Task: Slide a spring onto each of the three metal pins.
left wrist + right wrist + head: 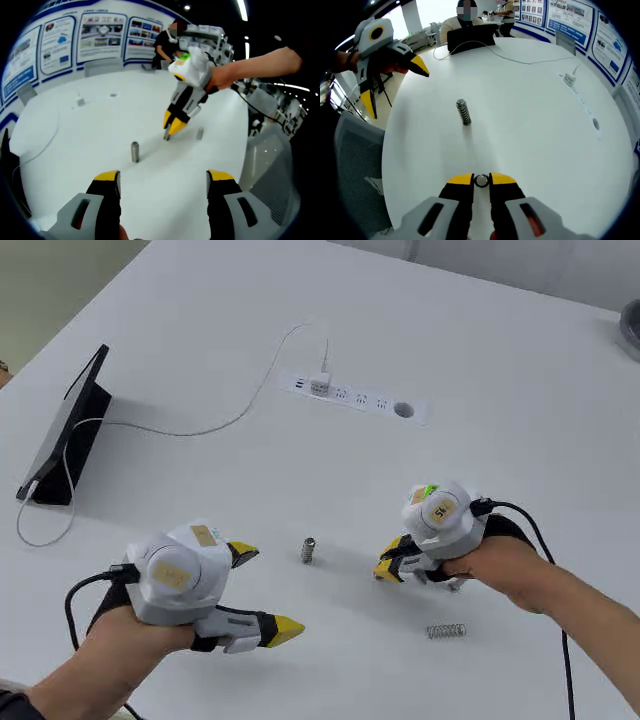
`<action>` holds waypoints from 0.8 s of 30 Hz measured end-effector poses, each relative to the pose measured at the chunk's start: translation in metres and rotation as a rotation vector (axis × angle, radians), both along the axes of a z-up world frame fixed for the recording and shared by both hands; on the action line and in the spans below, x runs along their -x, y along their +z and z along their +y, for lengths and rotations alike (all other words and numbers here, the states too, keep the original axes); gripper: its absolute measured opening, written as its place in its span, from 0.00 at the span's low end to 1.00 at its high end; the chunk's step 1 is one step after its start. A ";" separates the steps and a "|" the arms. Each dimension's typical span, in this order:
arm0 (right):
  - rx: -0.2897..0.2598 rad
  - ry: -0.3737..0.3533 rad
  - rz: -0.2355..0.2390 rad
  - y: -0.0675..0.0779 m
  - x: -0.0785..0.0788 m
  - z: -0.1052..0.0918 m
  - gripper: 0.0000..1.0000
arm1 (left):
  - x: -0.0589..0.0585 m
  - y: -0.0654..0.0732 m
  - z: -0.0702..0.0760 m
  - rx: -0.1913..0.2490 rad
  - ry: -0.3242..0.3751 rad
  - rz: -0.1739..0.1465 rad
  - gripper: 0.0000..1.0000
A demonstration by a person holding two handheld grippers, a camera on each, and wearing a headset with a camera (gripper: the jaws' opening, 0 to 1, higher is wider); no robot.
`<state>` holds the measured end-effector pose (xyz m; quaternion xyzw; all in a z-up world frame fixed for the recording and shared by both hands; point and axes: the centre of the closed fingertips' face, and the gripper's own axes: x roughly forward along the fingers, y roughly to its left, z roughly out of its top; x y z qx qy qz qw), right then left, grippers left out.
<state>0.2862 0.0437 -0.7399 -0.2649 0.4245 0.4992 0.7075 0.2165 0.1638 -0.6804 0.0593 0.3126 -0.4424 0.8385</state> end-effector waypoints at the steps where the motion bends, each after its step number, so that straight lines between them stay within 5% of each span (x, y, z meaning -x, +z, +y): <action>1: 0.000 -0.002 0.001 0.001 0.001 0.000 0.16 | 0.000 -0.001 0.000 -0.001 -0.002 0.001 0.71; 16: -0.041 -0.060 -0.037 0.021 0.021 -0.023 0.39 | 0.001 0.004 -0.024 -0.002 -0.070 0.004 0.71; 24: -0.064 -0.109 -0.054 0.029 0.031 -0.035 0.43 | 0.005 0.006 -0.037 0.003 -0.099 0.006 0.71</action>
